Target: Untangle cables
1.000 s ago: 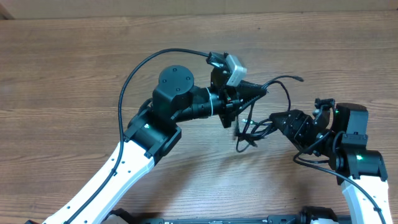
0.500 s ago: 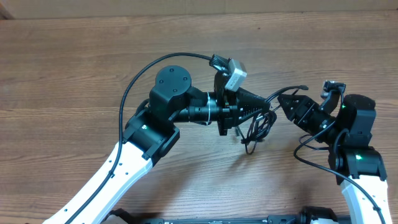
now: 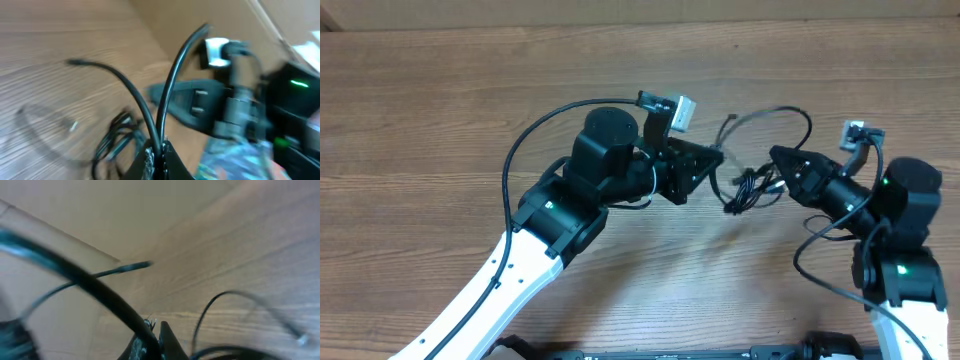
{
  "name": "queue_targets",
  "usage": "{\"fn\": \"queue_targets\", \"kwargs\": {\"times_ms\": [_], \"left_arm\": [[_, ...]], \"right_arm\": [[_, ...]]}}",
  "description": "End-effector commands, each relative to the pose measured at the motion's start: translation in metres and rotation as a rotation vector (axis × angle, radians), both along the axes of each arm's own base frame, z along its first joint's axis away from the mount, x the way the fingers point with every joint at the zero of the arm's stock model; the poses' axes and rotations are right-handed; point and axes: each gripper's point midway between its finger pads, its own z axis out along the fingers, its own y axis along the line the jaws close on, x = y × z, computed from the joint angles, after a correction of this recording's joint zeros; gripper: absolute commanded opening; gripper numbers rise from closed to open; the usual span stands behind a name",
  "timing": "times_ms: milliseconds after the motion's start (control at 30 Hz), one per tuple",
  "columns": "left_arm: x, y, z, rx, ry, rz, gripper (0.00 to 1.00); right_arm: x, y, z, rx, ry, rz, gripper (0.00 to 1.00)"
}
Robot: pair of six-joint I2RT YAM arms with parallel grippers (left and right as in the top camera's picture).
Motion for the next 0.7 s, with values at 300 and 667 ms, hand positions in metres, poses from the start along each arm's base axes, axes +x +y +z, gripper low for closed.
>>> {"fn": "queue_targets", "kwargs": {"times_ms": [300, 667], "left_arm": [[-0.018, 0.01, -0.024, 0.176, -0.14, -0.13, 1.0], [-0.042, 0.006, -0.06, 0.383, -0.54, -0.48, 0.97]], "right_arm": [[-0.017, -0.003, 0.03, -0.027, -0.111, -0.031, 0.04], [-0.029, 0.011, 0.028, 0.016, -0.086, 0.065, 0.04]]}}
